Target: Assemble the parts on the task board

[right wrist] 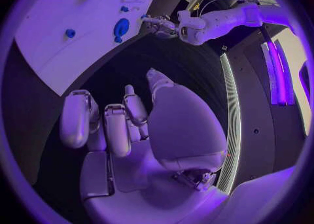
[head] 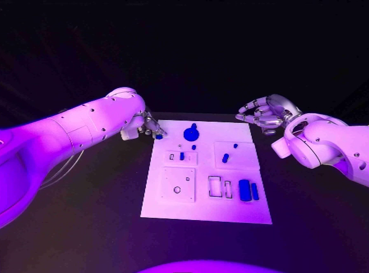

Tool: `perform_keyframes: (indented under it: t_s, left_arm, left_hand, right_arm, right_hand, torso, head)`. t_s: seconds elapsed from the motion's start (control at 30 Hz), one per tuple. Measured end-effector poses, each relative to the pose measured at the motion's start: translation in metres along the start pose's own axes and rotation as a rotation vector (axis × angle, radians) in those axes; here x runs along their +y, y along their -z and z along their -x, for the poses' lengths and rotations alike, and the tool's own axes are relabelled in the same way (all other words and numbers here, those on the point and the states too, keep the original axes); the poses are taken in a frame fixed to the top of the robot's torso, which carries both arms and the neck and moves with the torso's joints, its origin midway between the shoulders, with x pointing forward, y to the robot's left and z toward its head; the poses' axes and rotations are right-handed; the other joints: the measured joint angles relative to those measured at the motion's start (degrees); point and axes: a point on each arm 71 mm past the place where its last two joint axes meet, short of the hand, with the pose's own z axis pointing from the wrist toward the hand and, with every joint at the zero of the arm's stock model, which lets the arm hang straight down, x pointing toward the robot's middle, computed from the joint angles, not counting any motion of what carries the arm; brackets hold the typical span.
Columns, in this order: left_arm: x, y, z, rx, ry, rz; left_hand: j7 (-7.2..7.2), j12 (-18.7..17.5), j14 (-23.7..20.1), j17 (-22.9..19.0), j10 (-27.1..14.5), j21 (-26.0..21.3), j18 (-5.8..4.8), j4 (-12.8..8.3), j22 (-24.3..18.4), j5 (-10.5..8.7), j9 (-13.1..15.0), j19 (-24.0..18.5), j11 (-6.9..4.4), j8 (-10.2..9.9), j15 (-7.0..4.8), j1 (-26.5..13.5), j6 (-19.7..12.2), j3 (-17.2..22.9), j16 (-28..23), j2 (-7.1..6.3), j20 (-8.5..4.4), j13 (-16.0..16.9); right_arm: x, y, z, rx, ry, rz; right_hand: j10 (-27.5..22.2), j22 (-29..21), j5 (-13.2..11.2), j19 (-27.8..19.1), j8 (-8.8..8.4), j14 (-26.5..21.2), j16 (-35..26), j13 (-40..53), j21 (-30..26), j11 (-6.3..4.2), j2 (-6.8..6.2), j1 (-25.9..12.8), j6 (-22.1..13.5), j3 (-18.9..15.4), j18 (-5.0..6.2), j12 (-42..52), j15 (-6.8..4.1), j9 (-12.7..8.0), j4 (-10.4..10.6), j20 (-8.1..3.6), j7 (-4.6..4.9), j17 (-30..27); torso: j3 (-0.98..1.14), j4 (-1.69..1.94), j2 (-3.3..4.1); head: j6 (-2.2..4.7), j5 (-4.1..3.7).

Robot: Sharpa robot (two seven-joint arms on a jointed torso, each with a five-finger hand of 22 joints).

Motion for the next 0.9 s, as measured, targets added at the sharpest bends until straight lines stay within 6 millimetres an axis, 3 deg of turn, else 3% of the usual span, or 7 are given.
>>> perform_keyframes:
  t_s: [0.1,0.9]
  left_arm:
    - [0.001,-0.0004,0.0006,-0.002,0.001,0.005]
    - [-0.0006,-0.0032,-0.001,-0.002,-0.011,0.018]
  left_hand:
    - [0.0,0.4,0.0,0.0,0.5,0.3,0.0,0.0,0.1,0.0,0.0,0.0,-0.26,0.0,0.0,0.3,0.0,0.0,0.0,0.75,-0.01,0.3]
    - [-0.21,0.4,0.0,0.0,1.1,0.3,-0.01,0.0,1.1,0.0,0.0,0.2,-0.3,0.0,-0.01,0.8,0.2,0.0,0.0,1.27,-0.2,0.8]
  right_arm:
    - [0.0,0.0,0.0,0.0,0.0,0.0]
    - [-0.0002,0.0004,0.0004,0.0,0.001,0.0]
  right_hand:
    - [0.0,0.0,0.0,0.0,0.0,0.0,0.0,0.0,0.0,0.0,0.0,0.0,0.0,0.0,0.0,0.0,0.0,0.0,0.0,0.0,0.0,0.0]
    - [0.0,0.0,0.0,0.0,0.0,0.0,0.0,0.0,0.0,0.0,0.0,0.0,0.0,0.0,0.0,0.0,0.0,0.0,0.0,0.0,0.0,0.0]
  torso:
    - [-0.01,0.01,0.0]
    - [-0.02,-0.09,0.06]
  head:
    - [-0.04,0.0]
    - [-0.29,-0.19]
